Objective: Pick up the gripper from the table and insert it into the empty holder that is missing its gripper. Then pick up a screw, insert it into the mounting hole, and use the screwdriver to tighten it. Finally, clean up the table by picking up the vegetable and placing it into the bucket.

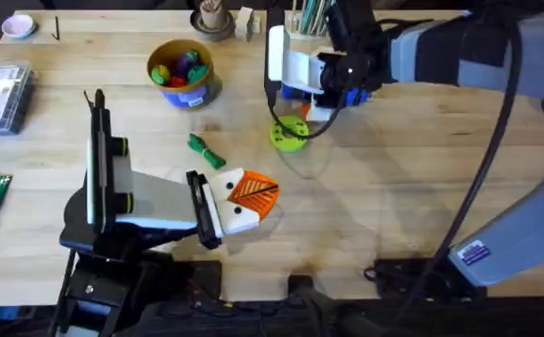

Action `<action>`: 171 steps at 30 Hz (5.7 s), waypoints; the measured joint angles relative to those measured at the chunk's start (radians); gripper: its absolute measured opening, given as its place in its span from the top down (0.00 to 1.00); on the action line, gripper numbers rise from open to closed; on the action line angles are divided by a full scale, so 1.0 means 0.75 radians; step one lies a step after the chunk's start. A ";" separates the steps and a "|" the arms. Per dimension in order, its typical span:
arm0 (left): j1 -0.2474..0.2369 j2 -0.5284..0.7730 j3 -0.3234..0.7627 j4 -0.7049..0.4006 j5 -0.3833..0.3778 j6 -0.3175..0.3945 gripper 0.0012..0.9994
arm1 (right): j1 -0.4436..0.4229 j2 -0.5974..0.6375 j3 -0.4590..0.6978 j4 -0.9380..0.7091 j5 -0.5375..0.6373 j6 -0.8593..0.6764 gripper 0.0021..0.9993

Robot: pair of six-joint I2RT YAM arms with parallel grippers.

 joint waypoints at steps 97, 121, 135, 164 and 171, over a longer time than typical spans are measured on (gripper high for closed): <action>-0.001 1.244 0.903 -0.680 -1.460 -0.645 0.01 | 0.008 -1.066 0.140 -0.639 0.003 0.978 0.27; 0.002 1.820 0.930 -0.643 -1.523 -0.960 0.27 | 0.008 -1.068 0.140 -0.921 -0.269 1.152 0.27; 0.006 1.833 0.930 -0.627 -1.524 -0.972 0.98 | 0.008 -1.056 0.140 -0.922 -0.292 1.156 0.27; 0.006 1.896 1.571 -0.514 -1.844 -0.777 0.98 | 0.008 -1.016 0.140 -0.914 -0.292 1.156 0.27; 0.006 2.014 1.572 -0.459 -1.912 -0.767 0.63 | 0.008 -1.016 0.140 -0.914 -0.292 1.156 0.27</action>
